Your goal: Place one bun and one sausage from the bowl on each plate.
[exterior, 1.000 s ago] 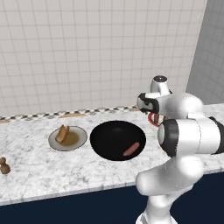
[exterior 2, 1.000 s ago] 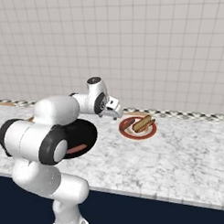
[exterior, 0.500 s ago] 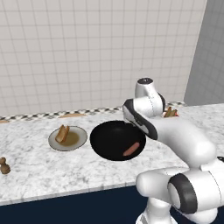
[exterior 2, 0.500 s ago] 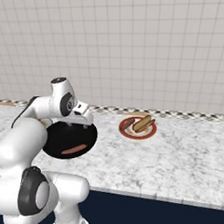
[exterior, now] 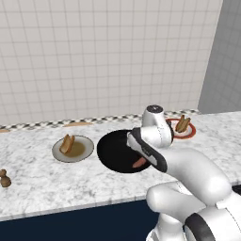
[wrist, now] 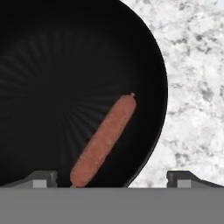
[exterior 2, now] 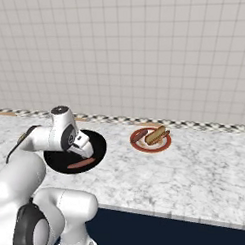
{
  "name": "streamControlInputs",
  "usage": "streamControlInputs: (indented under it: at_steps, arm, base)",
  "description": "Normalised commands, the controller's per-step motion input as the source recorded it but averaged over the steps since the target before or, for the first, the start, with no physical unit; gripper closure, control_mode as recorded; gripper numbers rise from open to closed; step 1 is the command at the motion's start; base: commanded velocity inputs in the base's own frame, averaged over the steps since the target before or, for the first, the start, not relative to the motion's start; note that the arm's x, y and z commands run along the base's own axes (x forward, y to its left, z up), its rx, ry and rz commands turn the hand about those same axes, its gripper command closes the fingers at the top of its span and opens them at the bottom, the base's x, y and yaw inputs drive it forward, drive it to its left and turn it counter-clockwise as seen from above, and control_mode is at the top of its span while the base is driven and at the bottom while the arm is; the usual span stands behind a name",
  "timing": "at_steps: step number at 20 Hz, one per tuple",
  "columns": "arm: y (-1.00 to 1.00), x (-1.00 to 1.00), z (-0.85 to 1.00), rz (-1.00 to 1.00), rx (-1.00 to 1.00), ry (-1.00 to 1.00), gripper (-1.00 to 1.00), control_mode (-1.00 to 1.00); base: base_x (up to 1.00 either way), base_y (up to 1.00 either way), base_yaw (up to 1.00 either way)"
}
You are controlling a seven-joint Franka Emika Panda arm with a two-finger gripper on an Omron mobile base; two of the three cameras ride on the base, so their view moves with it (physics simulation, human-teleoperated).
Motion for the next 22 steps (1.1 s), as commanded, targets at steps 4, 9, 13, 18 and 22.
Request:
streamControlInputs:
  at_steps: [4,9,13,18,22]
  arm:
    - [0.31,0.69,-0.3,-0.14,0.0,0.05,-1.0,-1.0]
    - [0.06,0.2,-0.36,-0.1,0.0,0.37,-1.0,-1.0]
    - [0.0,0.0,-0.1,-0.05,0.0,0.31,-1.0,-1.0]
    - [-0.03,-0.29,-0.14,-0.11,-0.02,0.13,-1.0,-1.0]
    - [0.0,-0.32,-0.26,-0.13,-0.05,0.0,-1.0,-1.0]
  base:
    - [0.0,0.0,0.0]
    - [0.0,0.0,0.0]
    - [0.0,0.0,0.0]
    - [0.0,0.0,0.0]
    - [0.0,0.0,0.0]
